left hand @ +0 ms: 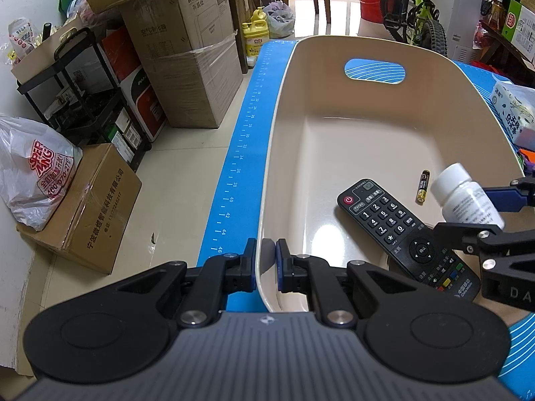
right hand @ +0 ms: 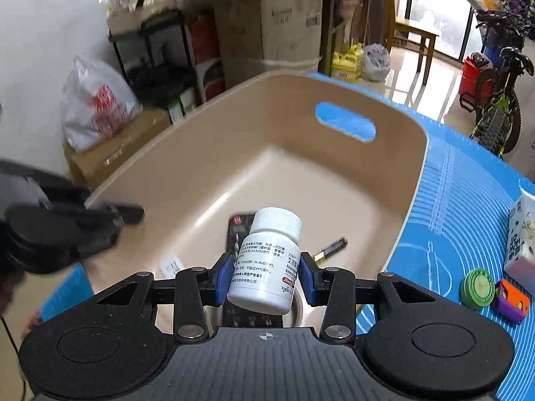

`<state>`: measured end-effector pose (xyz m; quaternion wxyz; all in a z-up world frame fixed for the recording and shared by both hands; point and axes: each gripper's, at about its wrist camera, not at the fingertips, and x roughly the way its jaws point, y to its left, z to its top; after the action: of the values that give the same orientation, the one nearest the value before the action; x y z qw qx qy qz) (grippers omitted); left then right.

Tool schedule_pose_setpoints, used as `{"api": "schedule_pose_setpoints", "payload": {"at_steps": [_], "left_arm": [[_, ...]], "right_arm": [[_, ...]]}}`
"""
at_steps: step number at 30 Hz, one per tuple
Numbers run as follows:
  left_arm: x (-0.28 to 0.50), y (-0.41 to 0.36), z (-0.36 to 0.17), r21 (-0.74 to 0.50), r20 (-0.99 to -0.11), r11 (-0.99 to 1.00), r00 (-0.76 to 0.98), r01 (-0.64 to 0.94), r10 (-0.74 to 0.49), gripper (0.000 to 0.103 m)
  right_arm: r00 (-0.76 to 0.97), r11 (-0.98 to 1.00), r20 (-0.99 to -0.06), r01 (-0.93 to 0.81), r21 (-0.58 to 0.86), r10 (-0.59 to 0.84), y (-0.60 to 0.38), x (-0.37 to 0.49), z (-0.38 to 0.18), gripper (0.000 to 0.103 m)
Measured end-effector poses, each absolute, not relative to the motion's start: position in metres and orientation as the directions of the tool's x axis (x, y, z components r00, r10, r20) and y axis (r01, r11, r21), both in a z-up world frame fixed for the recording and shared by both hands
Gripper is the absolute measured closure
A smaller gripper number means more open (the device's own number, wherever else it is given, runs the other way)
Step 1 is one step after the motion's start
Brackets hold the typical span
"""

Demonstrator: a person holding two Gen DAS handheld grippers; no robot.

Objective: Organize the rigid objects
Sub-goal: 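Carry the pill bottle with the right tool into the basket and release, then grasp the orange-and-purple toy with the right tool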

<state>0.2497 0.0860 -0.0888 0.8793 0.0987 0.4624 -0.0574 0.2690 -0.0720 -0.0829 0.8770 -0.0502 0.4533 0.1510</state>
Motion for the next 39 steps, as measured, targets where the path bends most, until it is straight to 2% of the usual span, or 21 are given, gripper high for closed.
{"api": "schedule_pose_setpoints", "payload": {"at_steps": [11, 13, 15, 21, 27, 39], "left_arm": [[0.250, 0.086, -0.088, 0.122, -0.823, 0.974, 0.567, 0.190, -0.007, 0.091], [0.250, 0.086, -0.088, 0.122, -0.823, 0.974, 0.568, 0.190, -0.008, 0.091], [0.250, 0.086, -0.090, 0.121, -0.823, 0.974, 0.569, 0.189, -0.008, 0.091], [0.250, 0.086, -0.090, 0.121, -0.823, 0.975, 0.568, 0.189, -0.008, 0.090], [0.250, 0.086, -0.090, 0.122, -0.823, 0.974, 0.568, 0.189, -0.007, 0.090], [0.250, 0.085, -0.090, 0.124, -0.824, 0.973, 0.566, 0.193, -0.007, 0.090]], "right_arm": [[0.558, 0.956, -0.788, -0.266, 0.126, 0.259, -0.093, 0.268, -0.075, 0.056], [0.573, 0.957, -0.777, -0.260, 0.132, 0.262, -0.099, 0.266, -0.071, 0.028], [0.618, 0.953, -0.734, -0.267, 0.140, 0.281, -0.108, 0.260, -0.061, 0.025], [0.679, 0.960, -0.681, -0.236, 0.153, 0.275, -0.139, 0.257, -0.030, 0.022], [0.722, 0.978, -0.660, -0.160, 0.132, 0.207, -0.185, 0.257, -0.016, 0.018], [0.665, 0.994, -0.743, 0.112, 0.001, -0.074, -0.295, 0.278, -0.067, 0.018]]}}
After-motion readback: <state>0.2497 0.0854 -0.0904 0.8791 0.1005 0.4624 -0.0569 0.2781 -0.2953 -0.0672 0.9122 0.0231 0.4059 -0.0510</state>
